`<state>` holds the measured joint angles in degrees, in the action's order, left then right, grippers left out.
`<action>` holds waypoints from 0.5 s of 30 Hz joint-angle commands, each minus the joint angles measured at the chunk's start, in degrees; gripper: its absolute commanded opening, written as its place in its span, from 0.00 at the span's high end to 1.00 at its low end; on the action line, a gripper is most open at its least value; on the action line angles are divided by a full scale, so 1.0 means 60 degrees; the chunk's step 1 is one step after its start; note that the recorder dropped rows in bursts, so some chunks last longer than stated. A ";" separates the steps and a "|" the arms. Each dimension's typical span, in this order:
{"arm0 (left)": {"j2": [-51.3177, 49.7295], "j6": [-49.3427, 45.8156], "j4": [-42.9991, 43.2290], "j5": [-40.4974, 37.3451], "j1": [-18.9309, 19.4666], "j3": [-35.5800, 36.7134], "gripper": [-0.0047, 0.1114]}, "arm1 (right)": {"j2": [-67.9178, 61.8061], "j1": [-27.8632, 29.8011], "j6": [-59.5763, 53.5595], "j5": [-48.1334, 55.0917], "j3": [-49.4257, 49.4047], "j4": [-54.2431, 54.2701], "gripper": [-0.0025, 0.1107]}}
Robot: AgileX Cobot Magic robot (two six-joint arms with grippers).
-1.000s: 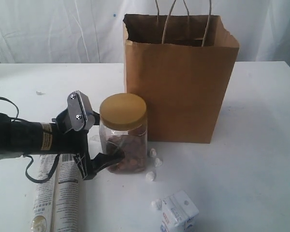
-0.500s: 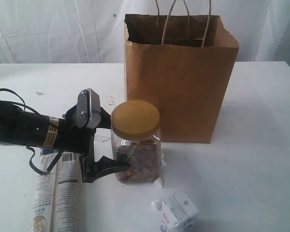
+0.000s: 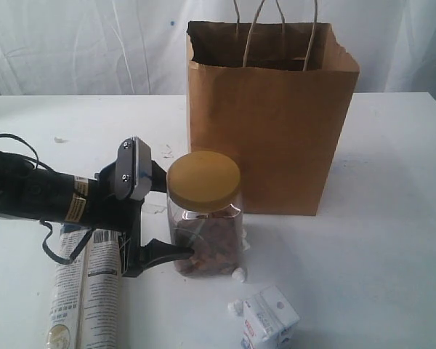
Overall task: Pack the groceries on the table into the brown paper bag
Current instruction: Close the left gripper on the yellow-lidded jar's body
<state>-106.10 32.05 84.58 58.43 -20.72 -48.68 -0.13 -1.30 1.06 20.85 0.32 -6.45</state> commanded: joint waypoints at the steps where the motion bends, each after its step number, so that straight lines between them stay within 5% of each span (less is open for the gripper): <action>1: -0.0269 -0.0649 -0.0345 0.0327 -0.0006 0.0000 0.06 | 0.0022 -0.0009 0.0041 -0.0124 -0.0053 -0.0030 0.98; 11: -0.1053 -0.0697 -0.0796 0.0601 -0.0006 0.0000 0.07 | 0.0022 -0.0009 0.0041 -0.0124 -0.0053 -0.0030 0.98; 13: -0.1053 -0.0325 -0.0821 0.0608 -0.0006 0.0000 0.19 | 0.0022 -0.0009 0.0041 -0.0124 -0.0053 -0.0030 0.98; 15: -0.1053 -0.0310 -0.0874 0.0608 -0.0006 0.0000 0.47 | 0.0022 -0.0009 0.0041 -0.0124 -0.0053 -0.0030 0.98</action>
<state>-112.52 29.55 79.88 61.91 -20.72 -48.68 -0.13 -1.30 1.06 20.85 0.32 -6.45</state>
